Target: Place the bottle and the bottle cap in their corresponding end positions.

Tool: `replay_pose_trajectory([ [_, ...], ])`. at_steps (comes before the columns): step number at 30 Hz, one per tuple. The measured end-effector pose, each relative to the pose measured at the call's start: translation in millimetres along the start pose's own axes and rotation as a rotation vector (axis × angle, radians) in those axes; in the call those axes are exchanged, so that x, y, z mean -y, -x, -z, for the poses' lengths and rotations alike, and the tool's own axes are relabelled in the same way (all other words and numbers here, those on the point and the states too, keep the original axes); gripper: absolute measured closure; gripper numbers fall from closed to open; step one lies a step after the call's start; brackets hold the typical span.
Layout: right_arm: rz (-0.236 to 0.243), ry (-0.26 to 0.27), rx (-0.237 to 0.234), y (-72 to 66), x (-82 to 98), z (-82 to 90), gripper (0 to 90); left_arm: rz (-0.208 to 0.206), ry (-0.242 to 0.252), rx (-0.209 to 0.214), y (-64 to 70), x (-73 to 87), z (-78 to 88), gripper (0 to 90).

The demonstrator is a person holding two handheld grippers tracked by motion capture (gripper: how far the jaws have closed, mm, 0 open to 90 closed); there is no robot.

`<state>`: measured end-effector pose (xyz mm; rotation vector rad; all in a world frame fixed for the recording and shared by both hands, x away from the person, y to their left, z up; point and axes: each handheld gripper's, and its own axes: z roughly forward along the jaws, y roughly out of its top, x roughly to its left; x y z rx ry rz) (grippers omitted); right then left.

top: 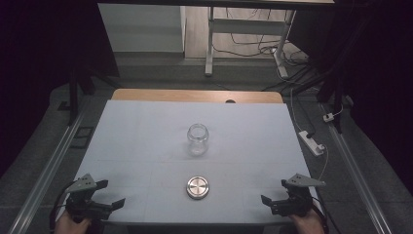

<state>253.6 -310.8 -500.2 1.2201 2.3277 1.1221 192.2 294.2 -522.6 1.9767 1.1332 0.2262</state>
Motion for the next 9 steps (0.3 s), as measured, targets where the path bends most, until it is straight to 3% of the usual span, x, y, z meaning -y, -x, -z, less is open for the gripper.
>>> replay_pose_trajectory([
  [9, 0.003, -0.026, 0.018, -0.4, 1.5, 0.7, 0.0, 0.025, -0.021, -0.008, -2.5, 1.3, 0.7, 0.0],
])
